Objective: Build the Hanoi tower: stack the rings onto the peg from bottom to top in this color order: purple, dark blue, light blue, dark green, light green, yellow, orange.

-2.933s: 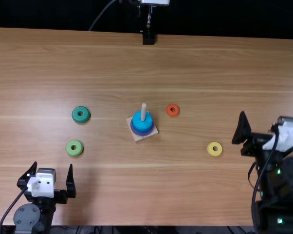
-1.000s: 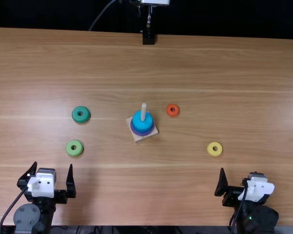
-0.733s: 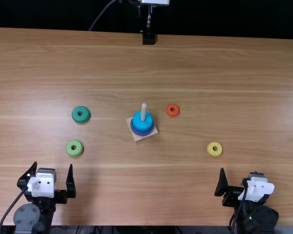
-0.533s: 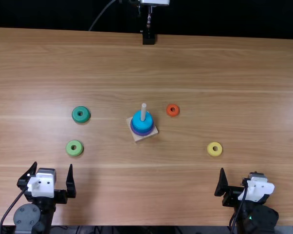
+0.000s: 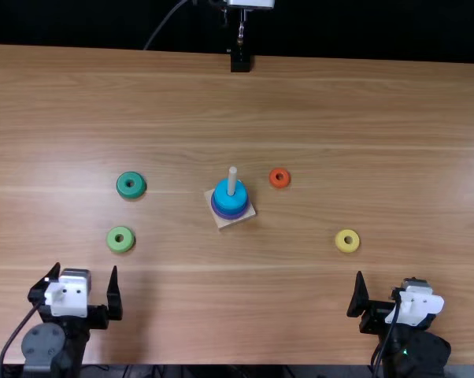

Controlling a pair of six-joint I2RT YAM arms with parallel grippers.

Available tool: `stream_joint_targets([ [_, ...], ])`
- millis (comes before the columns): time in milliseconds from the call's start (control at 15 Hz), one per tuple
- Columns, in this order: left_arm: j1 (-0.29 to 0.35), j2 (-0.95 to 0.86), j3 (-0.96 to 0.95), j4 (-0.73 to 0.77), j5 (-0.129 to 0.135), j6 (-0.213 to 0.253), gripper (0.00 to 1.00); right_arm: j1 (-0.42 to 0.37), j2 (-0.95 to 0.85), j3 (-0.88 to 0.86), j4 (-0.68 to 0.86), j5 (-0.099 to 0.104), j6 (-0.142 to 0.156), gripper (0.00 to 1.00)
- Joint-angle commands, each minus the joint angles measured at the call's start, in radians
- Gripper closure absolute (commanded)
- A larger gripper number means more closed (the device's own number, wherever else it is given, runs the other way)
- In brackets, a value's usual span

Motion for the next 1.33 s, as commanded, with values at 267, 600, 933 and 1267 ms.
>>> stream_joint_targets([
  [267,0.071,0.47,0.594,-0.199,0.025,0.004,0.0,-0.007,-0.012,-0.105,-0.06,-0.001,0.002,0.0],
  [600,0.069,0.904,0.894,-0.219,0.225,0.0,0.0,-0.008,-0.012,-0.105,-0.06,-0.001,0.002,0.0],
  [933,0.005,1.289,1.053,-0.3,0.104,-0.101,0.0,-0.008,-0.012,-0.105,-0.06,-0.001,0.002,0.0],
  [1267,-0.069,1.584,1.217,-0.37,0.03,-0.104,0.0,-0.008,-0.012,-0.105,-0.06,-0.001,0.002,0.0],
])
